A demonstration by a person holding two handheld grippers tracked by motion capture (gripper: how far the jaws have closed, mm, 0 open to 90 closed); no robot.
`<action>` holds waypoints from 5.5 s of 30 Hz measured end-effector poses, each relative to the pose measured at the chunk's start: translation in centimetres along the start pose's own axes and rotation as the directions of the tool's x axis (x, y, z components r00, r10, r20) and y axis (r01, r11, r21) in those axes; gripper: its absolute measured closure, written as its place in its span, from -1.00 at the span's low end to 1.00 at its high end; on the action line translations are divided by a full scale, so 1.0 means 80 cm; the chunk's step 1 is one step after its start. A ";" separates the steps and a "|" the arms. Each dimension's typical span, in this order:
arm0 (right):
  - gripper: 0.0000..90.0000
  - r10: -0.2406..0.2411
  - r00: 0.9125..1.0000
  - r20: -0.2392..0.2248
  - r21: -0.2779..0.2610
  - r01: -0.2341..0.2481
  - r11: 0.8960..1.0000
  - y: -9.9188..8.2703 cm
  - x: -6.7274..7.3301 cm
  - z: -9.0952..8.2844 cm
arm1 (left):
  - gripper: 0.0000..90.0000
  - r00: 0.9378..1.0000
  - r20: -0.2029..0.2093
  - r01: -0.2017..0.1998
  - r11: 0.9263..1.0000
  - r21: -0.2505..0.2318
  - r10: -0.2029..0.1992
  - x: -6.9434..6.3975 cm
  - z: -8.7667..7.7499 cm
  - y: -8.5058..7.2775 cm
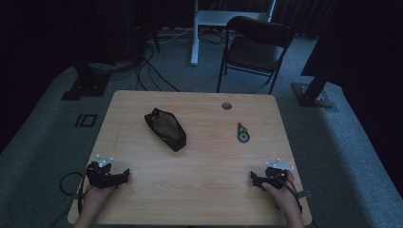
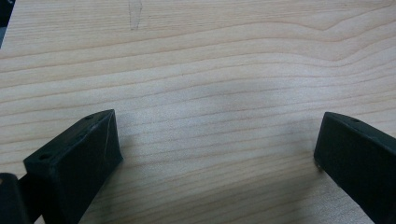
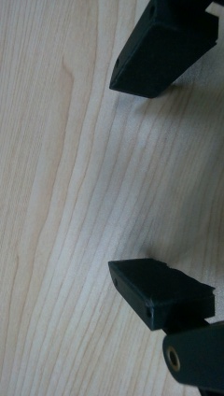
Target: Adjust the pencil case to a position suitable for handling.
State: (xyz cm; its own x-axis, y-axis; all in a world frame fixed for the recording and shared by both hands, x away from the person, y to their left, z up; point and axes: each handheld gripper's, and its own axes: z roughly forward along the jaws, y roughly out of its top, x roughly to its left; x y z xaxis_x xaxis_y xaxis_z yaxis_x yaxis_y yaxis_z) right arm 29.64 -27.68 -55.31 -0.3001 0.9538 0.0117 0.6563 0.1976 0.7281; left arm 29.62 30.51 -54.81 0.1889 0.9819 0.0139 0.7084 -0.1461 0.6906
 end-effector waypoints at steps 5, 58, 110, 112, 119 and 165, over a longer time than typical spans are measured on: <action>-0.74 0.000 1.000 0.000 0.000 0.000 1.000 0.000 0.000 0.000 | -0.99 1.000 0.003 -0.003 1.000 0.000 0.003 0.001 0.000 0.000; -0.70 -0.133 0.983 -0.128 -0.116 0.118 0.986 0.060 0.104 0.015 | -0.99 1.000 0.003 -0.004 1.000 0.001 0.004 0.001 0.000 0.000; -0.54 -0.289 0.910 -0.299 -0.225 0.227 0.948 0.138 0.235 0.077 | -0.99 1.000 0.003 -0.004 1.000 0.001 0.004 0.001 0.000 0.000; -0.54 -0.280 0.913 -0.297 -0.226 0.218 0.950 0.140 0.237 0.081 | -0.99 1.000 0.003 -0.004 1.000 0.001 0.004 0.001 0.000 0.000; -0.50 -0.272 0.914 -0.302 -0.237 0.205 0.950 0.148 0.248 0.094 | -0.99 1.000 0.003 -0.004 1.000 0.001 0.004 0.001 0.000 0.000; 0.62 -0.236 0.934 -0.270 -0.246 0.170 0.954 0.157 0.255 0.106 | -0.99 1.000 0.002 -0.003 1.000 0.001 0.003 0.001 0.000 0.000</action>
State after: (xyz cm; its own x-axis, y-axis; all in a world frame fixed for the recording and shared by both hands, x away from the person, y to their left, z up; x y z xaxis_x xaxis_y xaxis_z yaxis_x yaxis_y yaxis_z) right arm 37.64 -3.83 -51.72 -0.6218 0.7828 0.0244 0.4054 0.2951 0.8652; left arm 29.63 30.56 -54.80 0.1928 0.9811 0.0143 0.7083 -0.1493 0.6899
